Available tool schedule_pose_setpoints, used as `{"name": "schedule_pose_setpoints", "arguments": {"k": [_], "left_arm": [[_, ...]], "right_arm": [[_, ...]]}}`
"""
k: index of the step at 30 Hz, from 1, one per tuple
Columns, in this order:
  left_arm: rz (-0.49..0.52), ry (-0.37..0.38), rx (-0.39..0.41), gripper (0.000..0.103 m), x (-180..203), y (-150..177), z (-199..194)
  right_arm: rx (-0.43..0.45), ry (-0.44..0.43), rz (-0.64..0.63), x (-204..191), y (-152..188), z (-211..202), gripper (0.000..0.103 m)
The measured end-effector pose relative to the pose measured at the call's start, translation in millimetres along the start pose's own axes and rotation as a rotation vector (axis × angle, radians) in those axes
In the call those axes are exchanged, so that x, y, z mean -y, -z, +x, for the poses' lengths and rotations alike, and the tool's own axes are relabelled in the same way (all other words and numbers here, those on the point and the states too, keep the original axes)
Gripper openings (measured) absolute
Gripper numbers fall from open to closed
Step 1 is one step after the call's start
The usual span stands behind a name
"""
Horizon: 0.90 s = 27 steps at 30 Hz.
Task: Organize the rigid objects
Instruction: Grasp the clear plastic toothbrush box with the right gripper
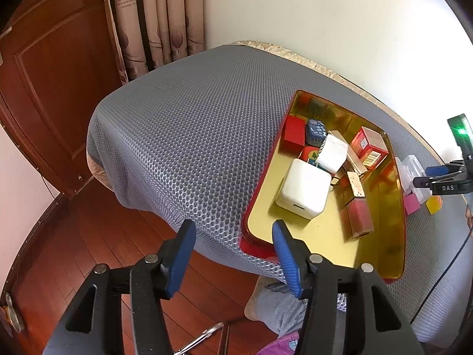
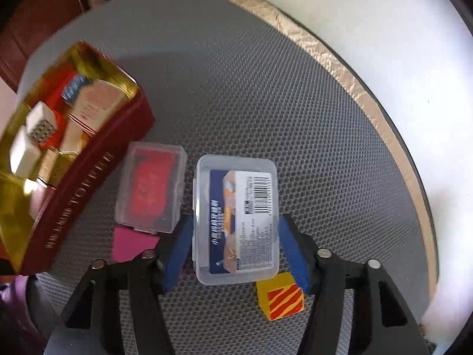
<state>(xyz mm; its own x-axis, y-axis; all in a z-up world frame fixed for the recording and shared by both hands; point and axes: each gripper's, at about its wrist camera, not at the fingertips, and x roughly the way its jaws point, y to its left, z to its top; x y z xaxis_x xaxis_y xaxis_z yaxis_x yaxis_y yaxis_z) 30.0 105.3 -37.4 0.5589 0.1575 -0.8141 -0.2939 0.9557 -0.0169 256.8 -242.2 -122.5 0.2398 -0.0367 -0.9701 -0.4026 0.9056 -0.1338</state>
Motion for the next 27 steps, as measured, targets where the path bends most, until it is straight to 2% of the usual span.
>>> {"name": "schedule_pose_setpoints", "arguments": {"k": [3,5,8,11,14,16,19,22,24,27], "left_arm": [[0.009,-0.007,0.005,0.055,1.8,0.3,-0.8],[0.014,-0.011,0.007,0.055,2.8,0.1,-0.8],[0.015,-0.015,0.008,0.055,4.1,0.1,-0.6],[0.024,-0.020,0.009,0.055,5.3,0.5,-1.4],[0.039,-0.018,0.012,0.055,7.2,1.2,-4.3],[0.056,-0.007,0.036,0.055,10.0,2.2,-11.2],[0.114,0.035,0.112,0.055,23.9,5.3,-33.8],[0.237,0.064,0.186,0.055,52.9,12.2,-55.3],[0.323,0.110,0.191,0.055,78.0,16.6,-62.4],[0.474,0.185,0.166,0.055,127.7,24.3,-67.6]], "right_arm": [[-0.038,-0.038,0.051,8.8,-1.0,15.4,0.059],[-0.036,-0.032,0.054,8.9,0.1,20.2,0.059],[0.041,-0.009,0.067,10.4,3.1,1.0,0.058],[0.164,-0.026,0.139,23.9,18.1,-45.0,0.058],[0.271,-0.020,0.239,40.3,57.7,-86.1,0.058],[0.303,0.008,0.324,51.6,101.6,-99.4,0.058],[0.266,0.104,0.409,65.4,161.2,-90.7,0.058],[0.211,0.124,0.490,75.5,218.2,-77.3,0.058],[0.193,0.145,0.538,79.3,248.2,-69.4,0.058],[0.209,0.130,0.612,86.8,273.9,-60.7,0.058]]}}
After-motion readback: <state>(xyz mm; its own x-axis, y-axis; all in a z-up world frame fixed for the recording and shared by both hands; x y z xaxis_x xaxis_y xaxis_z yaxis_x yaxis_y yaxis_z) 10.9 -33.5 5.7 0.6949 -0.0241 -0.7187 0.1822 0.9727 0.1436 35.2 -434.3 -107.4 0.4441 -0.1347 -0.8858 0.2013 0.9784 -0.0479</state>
